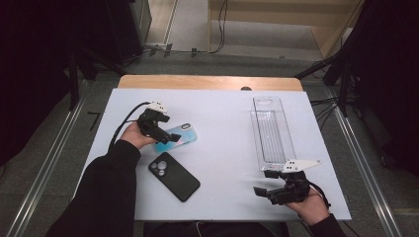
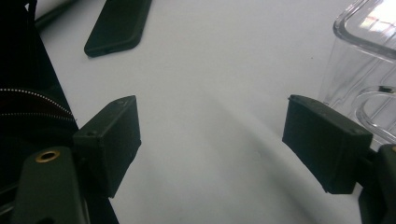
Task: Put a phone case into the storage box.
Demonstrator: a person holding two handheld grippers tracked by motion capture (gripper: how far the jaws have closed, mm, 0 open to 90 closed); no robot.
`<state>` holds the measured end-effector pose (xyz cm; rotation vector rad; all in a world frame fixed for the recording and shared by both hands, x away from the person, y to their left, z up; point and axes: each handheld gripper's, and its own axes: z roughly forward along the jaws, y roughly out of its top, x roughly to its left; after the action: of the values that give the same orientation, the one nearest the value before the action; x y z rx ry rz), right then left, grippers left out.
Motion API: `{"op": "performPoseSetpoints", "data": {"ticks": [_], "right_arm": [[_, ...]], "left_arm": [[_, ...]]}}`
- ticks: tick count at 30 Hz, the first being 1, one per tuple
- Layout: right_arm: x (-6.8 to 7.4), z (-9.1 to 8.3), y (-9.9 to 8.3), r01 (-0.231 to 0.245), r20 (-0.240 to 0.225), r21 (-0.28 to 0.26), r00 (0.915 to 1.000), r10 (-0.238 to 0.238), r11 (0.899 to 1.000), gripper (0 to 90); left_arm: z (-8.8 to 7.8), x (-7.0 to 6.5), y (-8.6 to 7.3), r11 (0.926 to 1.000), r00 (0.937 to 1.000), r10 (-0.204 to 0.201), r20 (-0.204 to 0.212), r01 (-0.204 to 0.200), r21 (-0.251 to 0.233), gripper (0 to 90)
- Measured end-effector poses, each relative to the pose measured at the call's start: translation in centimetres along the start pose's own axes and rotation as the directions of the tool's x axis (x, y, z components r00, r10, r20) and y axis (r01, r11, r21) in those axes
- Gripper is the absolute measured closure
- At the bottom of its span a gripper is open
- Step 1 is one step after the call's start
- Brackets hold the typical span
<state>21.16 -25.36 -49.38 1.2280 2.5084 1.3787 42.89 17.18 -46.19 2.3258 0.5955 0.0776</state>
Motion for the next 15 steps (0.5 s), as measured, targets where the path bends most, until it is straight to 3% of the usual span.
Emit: {"op": "performPoseSetpoints", "data": {"ticks": [15], "right_arm": [[0.0, 0.0, 0.0, 0.002, 0.0, 0.002, 1.0, -0.002, 1.0, 17.2]], "left_arm": [[1.3, -0.2, -1.6, 0.9998, 0.9999, -0.008, 0.006, 0.008, -0.017, 1.2]]}}
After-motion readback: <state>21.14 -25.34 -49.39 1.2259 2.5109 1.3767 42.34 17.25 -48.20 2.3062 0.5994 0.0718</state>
